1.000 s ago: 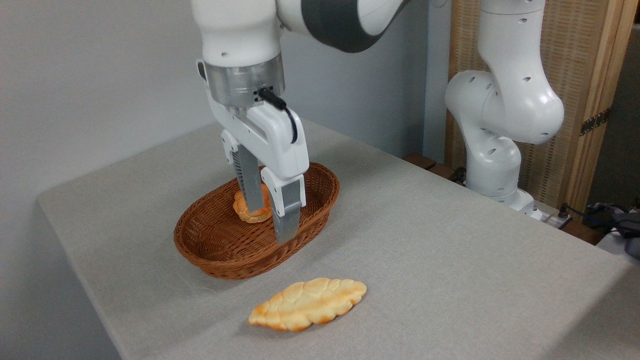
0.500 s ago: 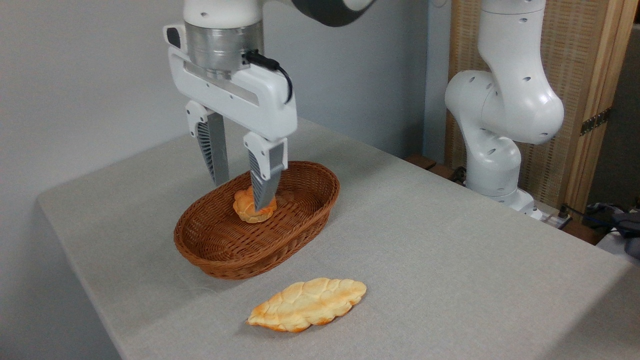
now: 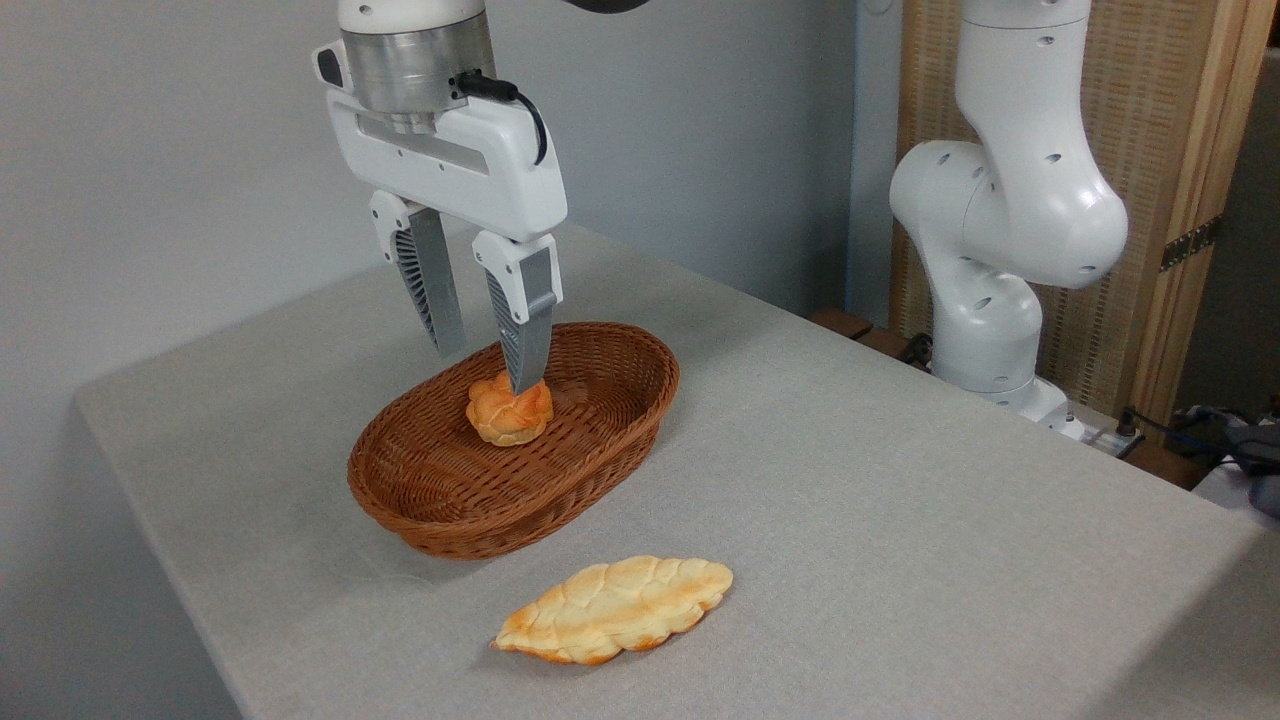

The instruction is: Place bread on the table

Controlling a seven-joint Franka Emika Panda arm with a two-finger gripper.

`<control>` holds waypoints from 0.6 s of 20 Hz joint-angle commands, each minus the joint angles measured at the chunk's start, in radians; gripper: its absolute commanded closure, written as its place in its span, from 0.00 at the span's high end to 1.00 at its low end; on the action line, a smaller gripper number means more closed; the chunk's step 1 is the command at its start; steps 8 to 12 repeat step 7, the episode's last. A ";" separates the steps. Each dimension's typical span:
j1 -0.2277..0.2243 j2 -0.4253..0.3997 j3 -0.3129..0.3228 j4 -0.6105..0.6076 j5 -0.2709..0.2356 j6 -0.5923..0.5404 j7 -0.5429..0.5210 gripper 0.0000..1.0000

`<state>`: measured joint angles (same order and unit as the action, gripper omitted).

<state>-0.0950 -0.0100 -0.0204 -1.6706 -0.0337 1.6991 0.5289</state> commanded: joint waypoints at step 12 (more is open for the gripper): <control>-0.002 0.008 0.014 0.028 0.012 -0.027 -0.006 1.00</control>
